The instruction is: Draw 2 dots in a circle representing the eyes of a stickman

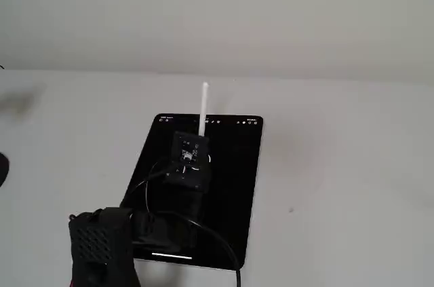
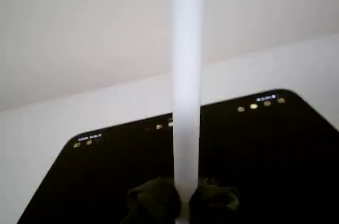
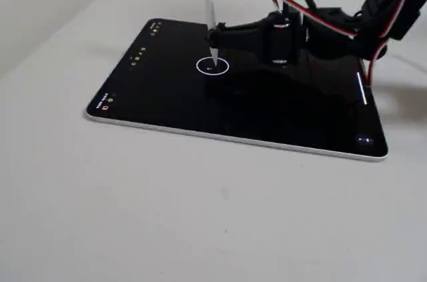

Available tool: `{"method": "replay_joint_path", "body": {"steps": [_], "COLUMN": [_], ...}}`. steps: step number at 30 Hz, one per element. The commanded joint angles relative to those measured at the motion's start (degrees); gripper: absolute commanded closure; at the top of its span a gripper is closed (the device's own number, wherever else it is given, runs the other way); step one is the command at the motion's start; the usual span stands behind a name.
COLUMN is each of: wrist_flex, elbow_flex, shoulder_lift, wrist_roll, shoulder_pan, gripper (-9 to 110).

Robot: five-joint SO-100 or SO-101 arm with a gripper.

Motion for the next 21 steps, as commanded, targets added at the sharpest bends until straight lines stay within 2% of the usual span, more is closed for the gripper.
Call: {"method": "replay_joint_path", "body": {"steps": [1,21], "wrist_flex": [-1.67,0.79], "elbow_flex": [-3.08,-4.48], "shoulder_lift": [0.88,1.85], "wrist_roll": [0.35,1.93], "shoulder_pan": [0.26,1.14], "gripper": [102,102]}}
